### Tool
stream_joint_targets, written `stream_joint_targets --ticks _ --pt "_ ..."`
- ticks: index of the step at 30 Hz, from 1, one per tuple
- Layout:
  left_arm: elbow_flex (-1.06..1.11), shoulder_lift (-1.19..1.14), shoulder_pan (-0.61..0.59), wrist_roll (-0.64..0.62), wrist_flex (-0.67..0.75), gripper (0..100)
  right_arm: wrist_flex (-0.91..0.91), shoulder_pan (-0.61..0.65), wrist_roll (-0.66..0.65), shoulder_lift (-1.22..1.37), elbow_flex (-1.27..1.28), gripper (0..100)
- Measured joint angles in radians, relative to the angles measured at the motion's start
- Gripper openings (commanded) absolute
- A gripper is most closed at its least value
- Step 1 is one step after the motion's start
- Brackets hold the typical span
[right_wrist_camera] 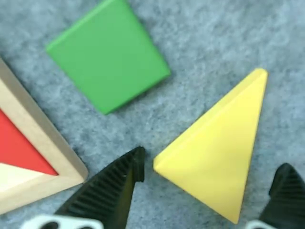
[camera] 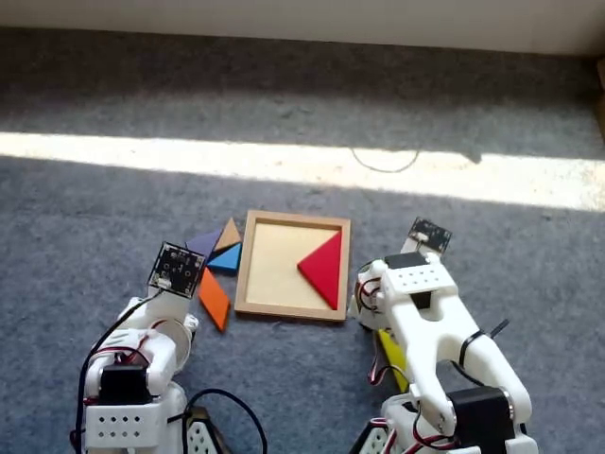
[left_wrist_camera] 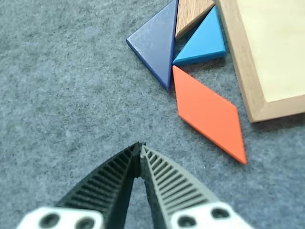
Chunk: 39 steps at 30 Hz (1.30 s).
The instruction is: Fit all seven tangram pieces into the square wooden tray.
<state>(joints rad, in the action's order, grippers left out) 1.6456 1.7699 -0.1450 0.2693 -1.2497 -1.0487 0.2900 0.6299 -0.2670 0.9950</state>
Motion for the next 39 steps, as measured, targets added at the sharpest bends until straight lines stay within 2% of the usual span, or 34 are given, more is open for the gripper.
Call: stream_joint_targets --ticks 5,21,27,31,39 --pt "0.000 0.000 0.000 0.000 0.000 0 0.000 0.000 0.000 0.000 0.000 28.4" --pt "0.000 0.000 0.000 0.000 0.000 0 -0.002 0.000 0.000 0.000 0.000 28.1" --pt "0.000 0.000 0.000 0.000 0.000 0 -0.005 0.000 -0.017 0.000 0.000 21.5" --pt "0.000 0.000 0.000 0.000 0.000 0 -0.009 -0.002 -0.043 -0.002 -0.005 21.3" --pt "0.000 0.000 0.000 0.000 0.000 0 -0.109 0.003 -0.052 0.003 -0.101 21.3"
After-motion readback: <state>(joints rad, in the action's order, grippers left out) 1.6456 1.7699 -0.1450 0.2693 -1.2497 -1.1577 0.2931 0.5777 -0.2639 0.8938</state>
